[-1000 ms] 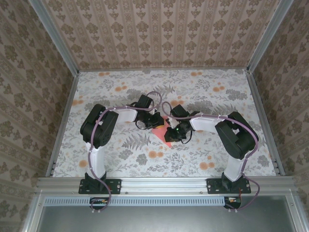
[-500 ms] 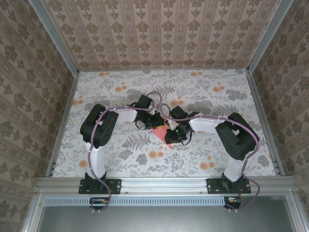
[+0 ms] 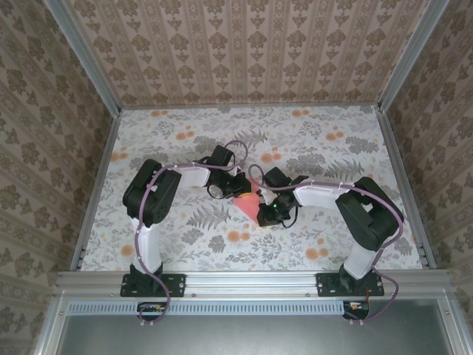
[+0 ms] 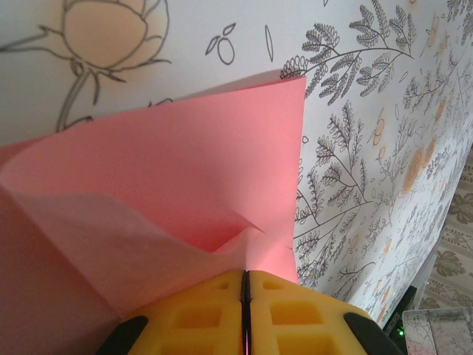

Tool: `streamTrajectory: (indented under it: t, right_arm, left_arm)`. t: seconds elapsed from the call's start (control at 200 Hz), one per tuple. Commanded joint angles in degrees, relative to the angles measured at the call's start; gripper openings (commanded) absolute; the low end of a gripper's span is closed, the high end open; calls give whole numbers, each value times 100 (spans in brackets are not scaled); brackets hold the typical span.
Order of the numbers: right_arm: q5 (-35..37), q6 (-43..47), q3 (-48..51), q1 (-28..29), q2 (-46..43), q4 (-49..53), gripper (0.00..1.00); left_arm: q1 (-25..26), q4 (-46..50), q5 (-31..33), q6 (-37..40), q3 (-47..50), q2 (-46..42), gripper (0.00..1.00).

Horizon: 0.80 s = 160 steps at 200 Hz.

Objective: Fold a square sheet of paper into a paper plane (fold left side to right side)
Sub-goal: Fourth fold the wing at the center of the table.

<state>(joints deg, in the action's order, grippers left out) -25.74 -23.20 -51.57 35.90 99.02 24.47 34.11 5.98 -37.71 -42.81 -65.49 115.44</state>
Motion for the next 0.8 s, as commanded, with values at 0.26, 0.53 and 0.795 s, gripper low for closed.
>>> streamTrajectory:
  t: [0.26,0.53,0.795]
  right_arm:
    - [-334,-212,51,25,-780,1119,5]
    - [-627,-732,-166,-223,-718,-118,5]
    - [-191,-991,-398,-336,-24,-826,4]
  left_arm:
    - [-54,378,577,152,226,181,10]
    - [-19,370,572,141,210,181,10]
    - [-1,378,563,142,186,176,10]
